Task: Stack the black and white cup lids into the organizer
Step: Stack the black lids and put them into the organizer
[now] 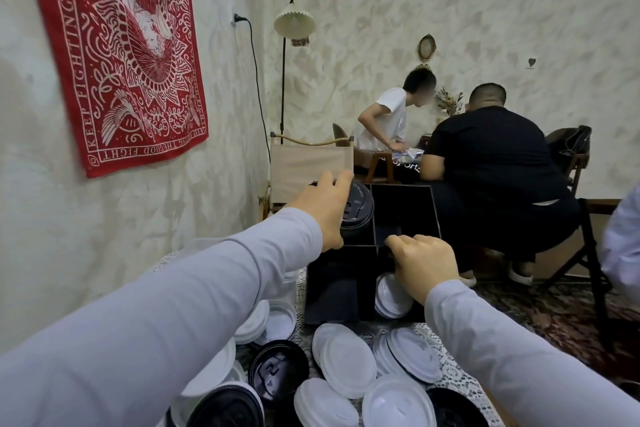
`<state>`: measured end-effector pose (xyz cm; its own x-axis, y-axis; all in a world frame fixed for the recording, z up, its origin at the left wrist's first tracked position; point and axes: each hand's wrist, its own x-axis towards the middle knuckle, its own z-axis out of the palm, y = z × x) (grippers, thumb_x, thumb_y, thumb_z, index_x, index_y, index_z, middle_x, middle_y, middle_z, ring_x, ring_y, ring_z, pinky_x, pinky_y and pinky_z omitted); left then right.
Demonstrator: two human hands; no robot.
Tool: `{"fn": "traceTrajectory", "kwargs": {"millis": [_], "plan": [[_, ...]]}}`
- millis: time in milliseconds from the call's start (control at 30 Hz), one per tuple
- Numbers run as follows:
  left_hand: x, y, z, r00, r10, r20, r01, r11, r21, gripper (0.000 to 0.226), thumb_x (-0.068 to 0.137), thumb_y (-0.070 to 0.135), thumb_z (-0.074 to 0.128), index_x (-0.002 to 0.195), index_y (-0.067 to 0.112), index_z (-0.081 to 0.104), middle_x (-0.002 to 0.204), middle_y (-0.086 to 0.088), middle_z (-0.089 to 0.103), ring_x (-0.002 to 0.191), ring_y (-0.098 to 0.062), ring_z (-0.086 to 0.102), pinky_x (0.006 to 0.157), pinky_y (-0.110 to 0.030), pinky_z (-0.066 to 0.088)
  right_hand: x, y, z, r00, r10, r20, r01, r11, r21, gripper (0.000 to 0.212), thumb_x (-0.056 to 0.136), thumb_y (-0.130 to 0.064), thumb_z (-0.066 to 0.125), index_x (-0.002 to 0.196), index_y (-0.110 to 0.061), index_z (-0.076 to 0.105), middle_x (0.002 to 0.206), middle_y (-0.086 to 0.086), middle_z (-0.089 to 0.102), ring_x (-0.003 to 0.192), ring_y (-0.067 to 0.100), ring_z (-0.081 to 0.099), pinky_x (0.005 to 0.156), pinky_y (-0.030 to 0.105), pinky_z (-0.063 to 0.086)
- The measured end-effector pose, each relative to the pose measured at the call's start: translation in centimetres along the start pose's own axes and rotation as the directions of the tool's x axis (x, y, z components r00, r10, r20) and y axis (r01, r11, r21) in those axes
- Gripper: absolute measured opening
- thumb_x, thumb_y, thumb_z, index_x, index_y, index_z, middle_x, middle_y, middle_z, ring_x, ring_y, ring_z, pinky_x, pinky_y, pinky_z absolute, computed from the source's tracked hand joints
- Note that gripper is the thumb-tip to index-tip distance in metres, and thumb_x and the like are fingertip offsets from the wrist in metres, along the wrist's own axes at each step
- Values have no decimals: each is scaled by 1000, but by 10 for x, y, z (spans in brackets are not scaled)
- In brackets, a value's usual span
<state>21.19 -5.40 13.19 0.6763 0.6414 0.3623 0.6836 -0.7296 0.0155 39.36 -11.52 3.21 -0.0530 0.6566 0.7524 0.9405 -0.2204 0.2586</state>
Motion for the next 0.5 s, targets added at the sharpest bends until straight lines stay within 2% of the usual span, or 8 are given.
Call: {"fn": "traceTrajectory", "kwargs": {"millis": [133,267,400,500], "plan": [[2,7,3,1000,14,8,-15,996,85,86,68,21,78,134,21,22,122,-7,38,92,-31,56,77,-39,50,-4,0,-2,999,-24,-33,24,1000,11,39,21,-1,71,49,-14,49,40,-1,41,34,23,41,39,20,26],[7,3,6,998,-3,56,-4,992,126,91,65,28,79,136,24,22,123,-4,42,94,-31,56,88,-42,47,-9,1,-2,996,-70,-64,69,998,-14,35,25,-1,71,52,-14,53,42,-1,43,35,22,42,40,22,30],[9,3,7,997,24,68,-40,965,258,88,65,32,77,134,22,23,127,-3,43,98,-29,58,99,-41,30,-11,4,2,993,-90,-75,88,996,-31,34,29,0,72,56,-15,56,44,-2,45,38,22,44,41,24,33],[12,4,8,997,17,72,-35,967,252,87,66,31,76,135,23,22,128,-3,43,99,-29,58,103,-42,24,-10,4,6,993,-88,-75,86,996,-29,34,30,0,72,57,-15,56,44,-2,45,38,22,43,41,24,34]]}}
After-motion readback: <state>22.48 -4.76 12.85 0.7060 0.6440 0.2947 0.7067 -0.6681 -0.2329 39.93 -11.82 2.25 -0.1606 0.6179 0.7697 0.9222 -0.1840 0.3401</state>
